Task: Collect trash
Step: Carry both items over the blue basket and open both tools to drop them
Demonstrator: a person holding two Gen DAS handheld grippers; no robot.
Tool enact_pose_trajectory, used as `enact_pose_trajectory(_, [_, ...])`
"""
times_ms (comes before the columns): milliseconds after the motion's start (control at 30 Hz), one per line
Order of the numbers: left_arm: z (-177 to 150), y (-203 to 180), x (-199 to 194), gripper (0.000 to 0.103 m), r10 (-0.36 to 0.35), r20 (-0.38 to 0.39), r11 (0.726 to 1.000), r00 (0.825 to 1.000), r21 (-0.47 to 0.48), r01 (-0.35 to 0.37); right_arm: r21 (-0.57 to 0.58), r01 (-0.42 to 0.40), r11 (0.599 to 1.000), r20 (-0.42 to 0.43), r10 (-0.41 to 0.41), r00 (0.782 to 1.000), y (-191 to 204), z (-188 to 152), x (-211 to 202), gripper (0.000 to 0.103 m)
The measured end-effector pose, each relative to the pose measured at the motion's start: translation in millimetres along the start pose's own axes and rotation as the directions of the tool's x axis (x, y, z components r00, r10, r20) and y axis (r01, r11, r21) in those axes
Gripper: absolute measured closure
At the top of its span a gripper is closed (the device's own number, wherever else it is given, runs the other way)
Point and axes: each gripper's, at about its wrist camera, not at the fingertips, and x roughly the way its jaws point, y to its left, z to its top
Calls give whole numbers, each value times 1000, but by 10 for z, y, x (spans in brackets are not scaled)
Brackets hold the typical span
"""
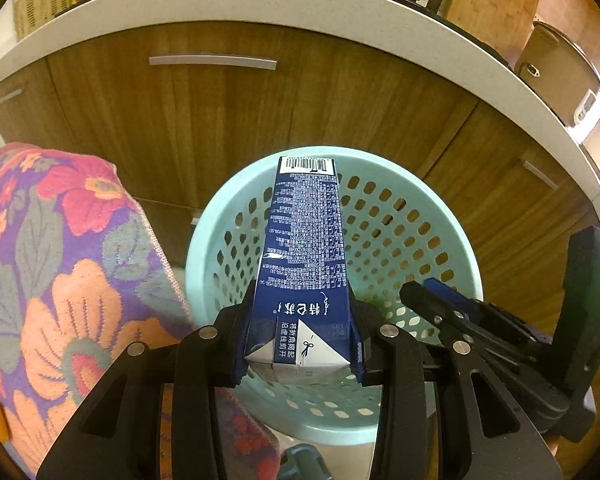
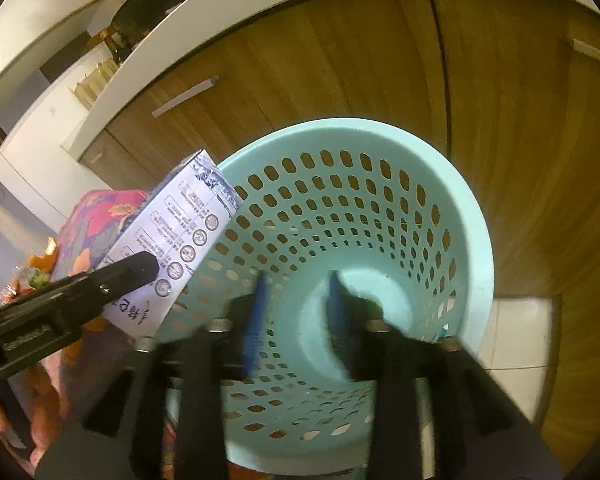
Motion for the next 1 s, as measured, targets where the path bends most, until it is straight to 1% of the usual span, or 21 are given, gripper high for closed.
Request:
enact_pose_trajectory(67, [4,-1,12,67,2,-2,1000,1000,-2,-2,7,14,1000,16,-14,1000,-28,-6,-34,63])
enact_pose_trajectory(167, [12,-51,60,67,7,-18,1000,1000,2,-7,34,4,999,17,-4,1000,-71,-7,-66,63])
enact_pose_trajectory(300, [29,-119,174,67,13,-62,1000,998,16,-12,48,27,998,21,-28,999,-88,-17,-124,63])
enact_pose_trajectory(433, [-8,-185,288,66,14,-120,999,993,36,-10,76,28,997,18,-30,999,-150,-26,-170,62])
enact_pose_trajectory(467, [-21,-194,303,65,13,-123,999,992,38,-8,78,29,997,18,-30,999,-161,-27,-179,62])
enact_pose_trajectory(500, [-30,-206,321,61,16,-126,999,992,44,-10,80,28,996,19,-29,999,-170,-33,-192,62])
enact_pose_trajectory(567, [-43,-210,314,59,22,-120,999,993,50,-16,81,25,996,20,-27,999,-179,-42,-221,62])
enact_pose_trajectory(633, [-49,-202,273,54,14,-107,999,994,48,-9,75,27,997,23,-29,999,-156,-47,-260,62])
enact_pose_trajectory(733, [-52,-182,169,54,7,-82,999,997,44,-3,56,25,998,36,-27,999,-92,-39,-332,62])
enact_pose_trajectory(800, [-73,-164,28,54,-13,-45,999,999,39,14,36,30,999,47,-32,998,-31,-33,-389,62])
enact_pose_trajectory(867, [-107,-167,-124,54,-17,-5,999,1000,40,17,2,35,999,68,-35,997,83,-35,-482,62])
enact_pose_trajectory(933, [-192,-141,-383,53,-10,66,999,998,48,7,-43,37,998,95,-33,995,234,-45,-593,62])
enact_pose_trajectory(967, [-257,-109,-576,51,2,119,999,993,52,-8,-65,33,997,106,-26,994,306,-47,-640,62])
enact_pose_trajectory(1000, [-284,-90,-694,48,11,148,999,989,50,-19,-99,26,995,125,-14,992,420,-64,-709,62])
